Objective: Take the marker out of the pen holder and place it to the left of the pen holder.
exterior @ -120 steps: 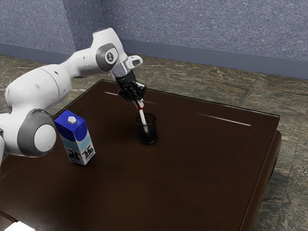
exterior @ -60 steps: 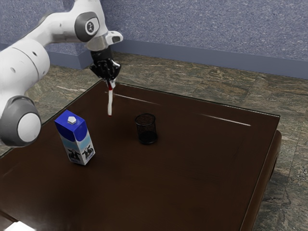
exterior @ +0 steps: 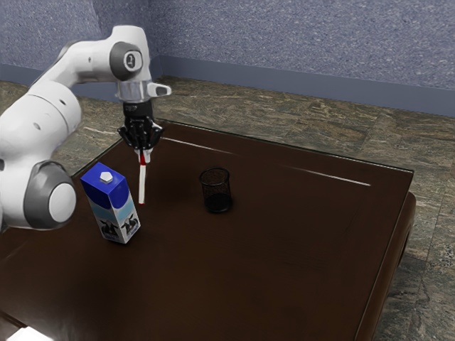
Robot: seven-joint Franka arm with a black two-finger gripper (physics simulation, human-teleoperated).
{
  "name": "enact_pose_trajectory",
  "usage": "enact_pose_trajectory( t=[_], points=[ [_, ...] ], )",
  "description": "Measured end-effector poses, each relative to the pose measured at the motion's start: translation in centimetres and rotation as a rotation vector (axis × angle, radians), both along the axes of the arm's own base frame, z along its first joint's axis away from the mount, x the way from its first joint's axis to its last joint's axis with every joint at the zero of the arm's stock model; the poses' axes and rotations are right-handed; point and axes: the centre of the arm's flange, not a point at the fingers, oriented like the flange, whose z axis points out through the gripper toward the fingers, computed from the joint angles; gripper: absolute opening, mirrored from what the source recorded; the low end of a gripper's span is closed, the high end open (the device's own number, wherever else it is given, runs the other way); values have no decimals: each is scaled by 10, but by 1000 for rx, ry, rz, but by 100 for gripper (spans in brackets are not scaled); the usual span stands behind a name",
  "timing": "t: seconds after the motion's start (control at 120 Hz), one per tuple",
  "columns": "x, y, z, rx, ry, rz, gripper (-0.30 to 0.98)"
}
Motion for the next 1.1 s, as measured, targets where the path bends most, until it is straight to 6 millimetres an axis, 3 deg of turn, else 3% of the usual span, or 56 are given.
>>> enact_pose_trajectory(
  t=[0.117, 0.283, 0.4, 0.5, 0.583, 0.633, 0.775, 0.858, 0.95, 1.1],
  points=[
    [-7, 9, -11, -10, 56, 12, -10],
    [-7, 12, -16, -37, 57, 23, 27],
    [-8, 18, -10, -69, 37, 38, 45],
    [-12, 19, 10, -69, 16, 46, 54],
    [-20, 12, 50, -31, -22, 35, 59],
    [-27, -8, 81, 9, -42, 8, 61],
    [-120, -84, 163, 104, -92, -86, 65],
    [-136, -102, 181, 132, -153, -107, 66],
    [-143, -109, 197, 148, -203, -101, 67],
    [-142, -110, 197, 152, -220, -77, 68]
  ],
)
